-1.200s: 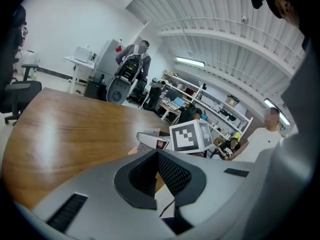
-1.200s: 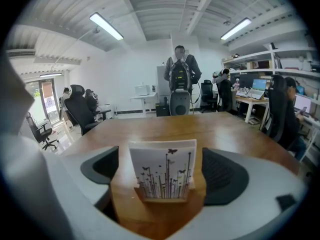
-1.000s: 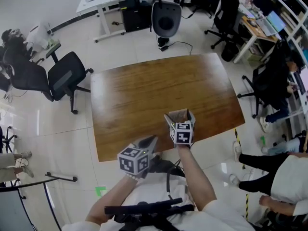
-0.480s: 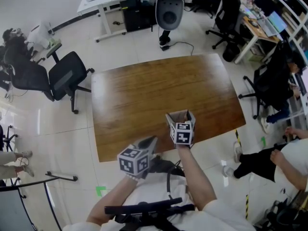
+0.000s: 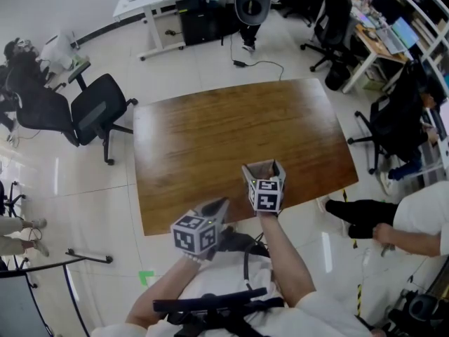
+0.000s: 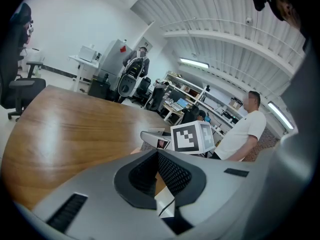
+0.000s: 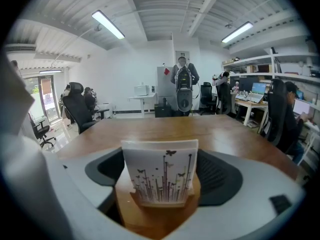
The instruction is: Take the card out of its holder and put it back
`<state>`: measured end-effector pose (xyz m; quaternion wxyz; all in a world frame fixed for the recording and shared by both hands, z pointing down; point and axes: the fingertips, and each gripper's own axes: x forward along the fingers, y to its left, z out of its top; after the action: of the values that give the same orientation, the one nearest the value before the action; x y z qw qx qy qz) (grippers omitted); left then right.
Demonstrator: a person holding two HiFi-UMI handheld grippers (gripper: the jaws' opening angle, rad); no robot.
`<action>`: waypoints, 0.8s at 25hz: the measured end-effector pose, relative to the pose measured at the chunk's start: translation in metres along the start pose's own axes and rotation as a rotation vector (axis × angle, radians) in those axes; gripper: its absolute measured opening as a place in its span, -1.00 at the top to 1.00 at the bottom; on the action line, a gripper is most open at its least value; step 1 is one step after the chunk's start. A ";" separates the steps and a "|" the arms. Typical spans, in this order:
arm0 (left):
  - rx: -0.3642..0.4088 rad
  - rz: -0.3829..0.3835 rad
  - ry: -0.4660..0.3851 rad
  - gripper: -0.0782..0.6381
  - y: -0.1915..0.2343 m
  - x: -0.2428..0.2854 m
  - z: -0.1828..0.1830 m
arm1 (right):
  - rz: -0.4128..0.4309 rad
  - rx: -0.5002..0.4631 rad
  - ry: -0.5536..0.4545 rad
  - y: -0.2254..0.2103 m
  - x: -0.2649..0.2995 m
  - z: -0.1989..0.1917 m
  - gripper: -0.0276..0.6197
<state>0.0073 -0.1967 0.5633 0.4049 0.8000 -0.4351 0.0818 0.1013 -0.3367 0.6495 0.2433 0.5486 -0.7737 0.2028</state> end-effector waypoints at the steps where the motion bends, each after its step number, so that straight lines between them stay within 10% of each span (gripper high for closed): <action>1: 0.000 0.000 0.001 0.81 -0.001 0.001 0.000 | 0.001 0.005 -0.009 -0.002 -0.001 0.002 -0.53; 20: -0.011 -0.009 -0.018 0.81 -0.004 0.002 0.002 | 0.024 -0.007 -0.093 -0.006 -0.022 0.046 -0.54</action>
<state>0.0110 -0.1984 0.5605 0.4059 0.8004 -0.4356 0.0702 0.1062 -0.3490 0.5995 0.2064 0.5474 -0.7914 0.1774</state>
